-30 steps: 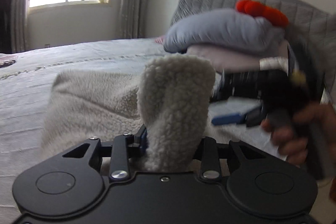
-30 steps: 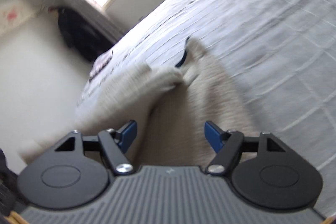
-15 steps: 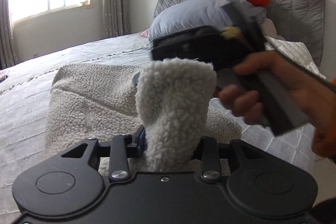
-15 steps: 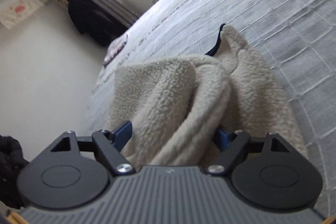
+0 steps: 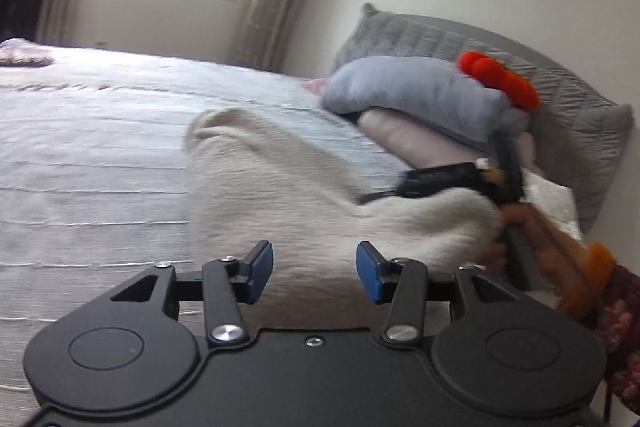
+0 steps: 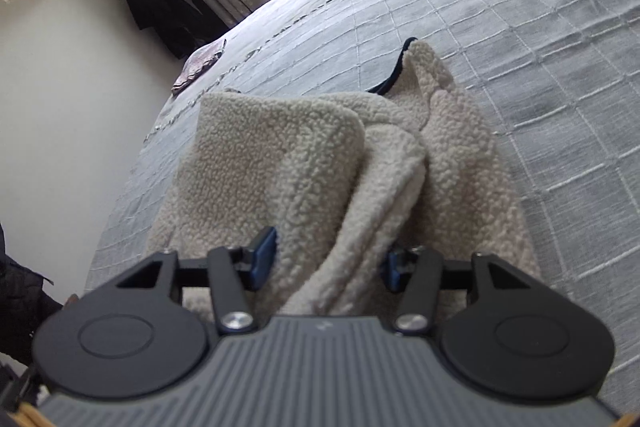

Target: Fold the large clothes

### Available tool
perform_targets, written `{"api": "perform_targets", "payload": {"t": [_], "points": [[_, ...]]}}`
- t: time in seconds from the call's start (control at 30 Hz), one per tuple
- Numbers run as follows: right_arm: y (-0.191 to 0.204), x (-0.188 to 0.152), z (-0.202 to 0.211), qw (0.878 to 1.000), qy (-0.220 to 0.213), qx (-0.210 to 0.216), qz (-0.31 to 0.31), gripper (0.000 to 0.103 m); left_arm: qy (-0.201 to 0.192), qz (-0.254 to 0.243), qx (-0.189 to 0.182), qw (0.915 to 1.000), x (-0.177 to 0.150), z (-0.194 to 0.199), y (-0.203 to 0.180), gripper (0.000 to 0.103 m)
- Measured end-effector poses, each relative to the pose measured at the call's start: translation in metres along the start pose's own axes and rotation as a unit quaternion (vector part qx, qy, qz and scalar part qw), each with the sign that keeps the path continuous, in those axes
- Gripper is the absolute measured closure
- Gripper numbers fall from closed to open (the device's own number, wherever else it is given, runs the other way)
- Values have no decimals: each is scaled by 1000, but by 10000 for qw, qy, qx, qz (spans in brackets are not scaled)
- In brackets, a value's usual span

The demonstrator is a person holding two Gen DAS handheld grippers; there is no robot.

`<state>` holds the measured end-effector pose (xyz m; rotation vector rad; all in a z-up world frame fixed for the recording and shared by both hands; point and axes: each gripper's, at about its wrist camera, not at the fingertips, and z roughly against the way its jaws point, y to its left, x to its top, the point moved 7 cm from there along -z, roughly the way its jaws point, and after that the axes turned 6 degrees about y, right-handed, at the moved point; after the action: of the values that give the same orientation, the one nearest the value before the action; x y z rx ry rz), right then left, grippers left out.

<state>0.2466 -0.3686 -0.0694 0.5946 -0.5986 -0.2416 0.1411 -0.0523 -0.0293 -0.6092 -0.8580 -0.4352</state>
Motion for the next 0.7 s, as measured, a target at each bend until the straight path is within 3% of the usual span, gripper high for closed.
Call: {"api": "perform_targets", "payload": {"t": [0.07,0.17,0.2,0.23,0.27,0.33,0.5,0.63,0.7], "points": [[-1,4,0,9999,19,30,-144,37,88,201,245,9995,3,-16,18,55],[4,10,-5,9990,2,272,-354,37,107,680,296,9972,2,-29,44,42],[8,12,-8,9988,-32,341,-353,41,73,810,322,9962,5,-32,49,40],[14,15,-11,9989,-83,391,-257,63,40,863,338,9957,8,-33,52,40],[21,18,-13,9995,-171,252,-106,71,-17,877,378,9954,10,-35,52,41],[41,29,-8,9986,-436,-58,288,79,-109,798,524,9954,17,-36,51,42],[74,67,41,9905,-1088,403,737,82,-441,256,577,9970,41,-39,39,49],[26,79,46,9934,-1041,93,476,81,-450,-6,124,9989,45,-60,13,54],[-10,72,35,9958,-784,-356,300,77,-240,6,-111,9996,38,-80,0,58]]}}
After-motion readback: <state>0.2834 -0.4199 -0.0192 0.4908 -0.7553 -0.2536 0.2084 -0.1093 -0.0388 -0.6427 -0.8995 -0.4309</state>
